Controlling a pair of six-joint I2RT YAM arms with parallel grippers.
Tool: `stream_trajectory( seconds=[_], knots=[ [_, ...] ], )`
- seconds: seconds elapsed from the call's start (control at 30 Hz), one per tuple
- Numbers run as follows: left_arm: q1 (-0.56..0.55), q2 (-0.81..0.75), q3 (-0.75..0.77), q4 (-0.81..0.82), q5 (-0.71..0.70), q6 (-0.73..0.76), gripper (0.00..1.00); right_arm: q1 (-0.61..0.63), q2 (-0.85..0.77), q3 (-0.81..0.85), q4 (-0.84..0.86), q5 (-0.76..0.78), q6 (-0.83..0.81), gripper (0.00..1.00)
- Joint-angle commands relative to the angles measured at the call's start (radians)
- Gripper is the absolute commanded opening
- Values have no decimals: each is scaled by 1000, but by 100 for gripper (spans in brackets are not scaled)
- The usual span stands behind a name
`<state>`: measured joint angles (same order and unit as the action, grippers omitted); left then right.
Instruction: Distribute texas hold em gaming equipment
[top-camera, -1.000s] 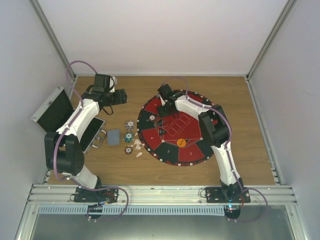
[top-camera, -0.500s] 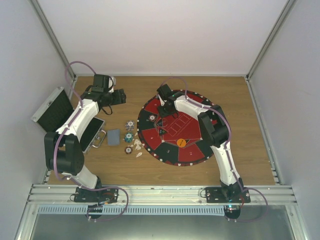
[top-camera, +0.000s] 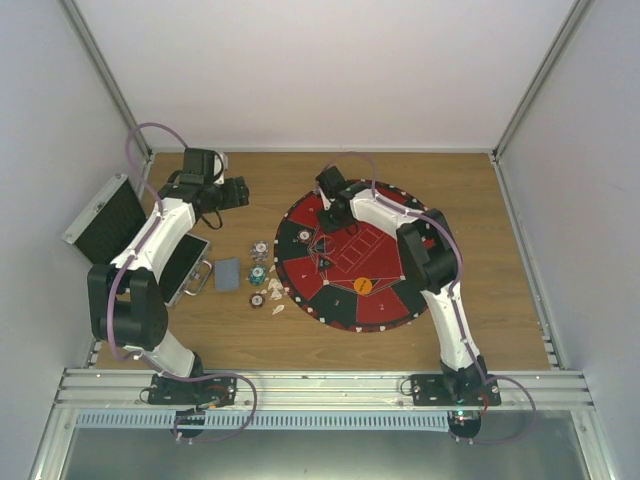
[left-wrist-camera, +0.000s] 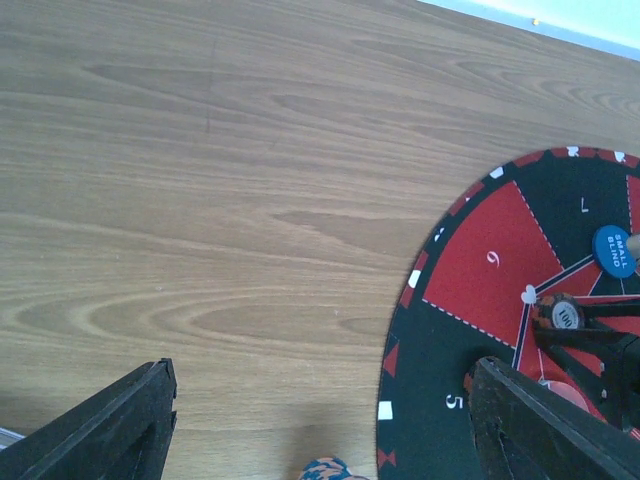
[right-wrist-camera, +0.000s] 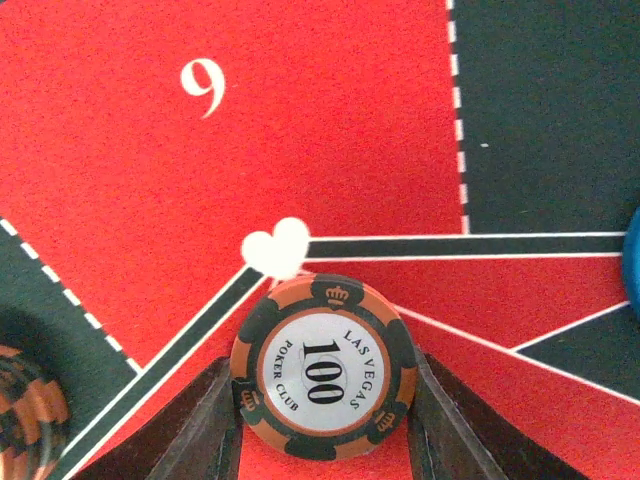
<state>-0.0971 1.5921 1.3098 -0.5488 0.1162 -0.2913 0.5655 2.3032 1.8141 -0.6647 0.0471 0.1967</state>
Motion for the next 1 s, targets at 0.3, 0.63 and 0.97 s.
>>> stream_trajectory(
  seconds=[0.3, 0.63, 0.97],
  knots=[
    [15, 14, 57, 47, 13, -17, 81, -74, 96, 74, -35, 53, -32, 39],
    [21, 33, 78, 43, 14, -10, 81, -82, 195, 220, -67, 65, -65, 40],
    [31, 37, 77, 44, 24, -17, 81, -119, 244, 292, -77, 86, -75, 40]
  ],
)
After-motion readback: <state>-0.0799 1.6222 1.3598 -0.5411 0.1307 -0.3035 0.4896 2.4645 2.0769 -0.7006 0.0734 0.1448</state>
